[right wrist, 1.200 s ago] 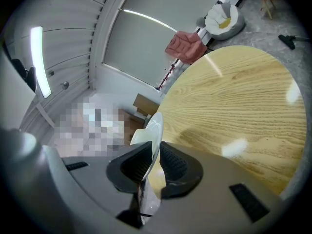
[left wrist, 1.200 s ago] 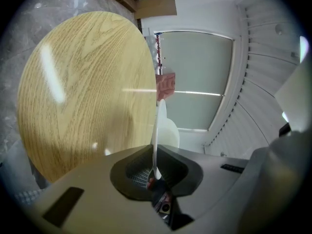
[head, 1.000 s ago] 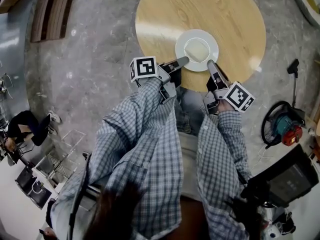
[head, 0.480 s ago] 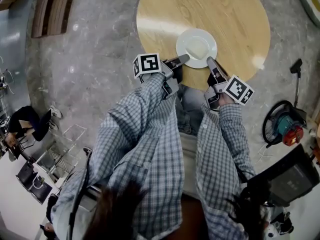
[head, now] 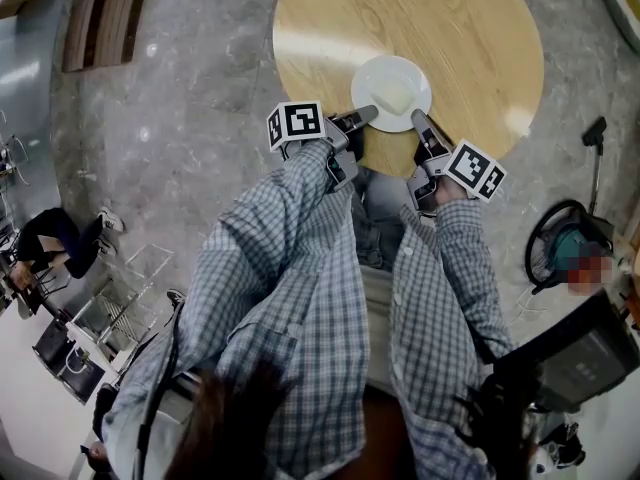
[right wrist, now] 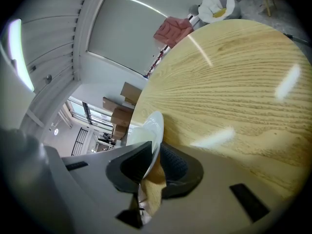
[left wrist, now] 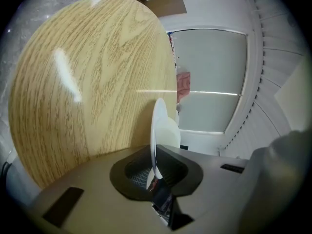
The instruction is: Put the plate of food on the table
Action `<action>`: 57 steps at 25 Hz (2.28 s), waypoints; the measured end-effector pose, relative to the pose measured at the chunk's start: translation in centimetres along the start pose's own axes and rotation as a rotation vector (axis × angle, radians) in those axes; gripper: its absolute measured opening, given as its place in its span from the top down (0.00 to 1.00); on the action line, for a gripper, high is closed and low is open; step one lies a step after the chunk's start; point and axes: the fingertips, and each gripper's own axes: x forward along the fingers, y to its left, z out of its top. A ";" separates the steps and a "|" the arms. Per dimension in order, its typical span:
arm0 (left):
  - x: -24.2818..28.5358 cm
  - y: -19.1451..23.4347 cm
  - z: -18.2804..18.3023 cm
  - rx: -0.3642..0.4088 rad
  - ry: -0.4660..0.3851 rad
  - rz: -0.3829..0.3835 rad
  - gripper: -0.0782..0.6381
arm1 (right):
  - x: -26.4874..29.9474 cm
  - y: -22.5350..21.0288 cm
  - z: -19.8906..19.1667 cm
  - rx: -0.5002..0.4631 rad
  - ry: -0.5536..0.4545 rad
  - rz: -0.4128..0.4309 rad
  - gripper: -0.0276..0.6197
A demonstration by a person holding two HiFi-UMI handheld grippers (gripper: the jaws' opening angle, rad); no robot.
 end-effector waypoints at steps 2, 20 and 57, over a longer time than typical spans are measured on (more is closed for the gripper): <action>0.0 0.2 0.1 -0.008 0.000 0.013 0.86 | 0.2 -0.1 0.0 0.005 0.003 -0.012 0.87; 0.6 0.3 -0.7 0.003 0.109 0.070 0.84 | 1.0 -0.9 0.9 -0.010 0.003 -0.086 0.87; 0.6 0.6 0.0 -0.072 0.055 0.093 0.84 | -0.1 4.4 -6.7 -1.884 0.345 -0.199 0.82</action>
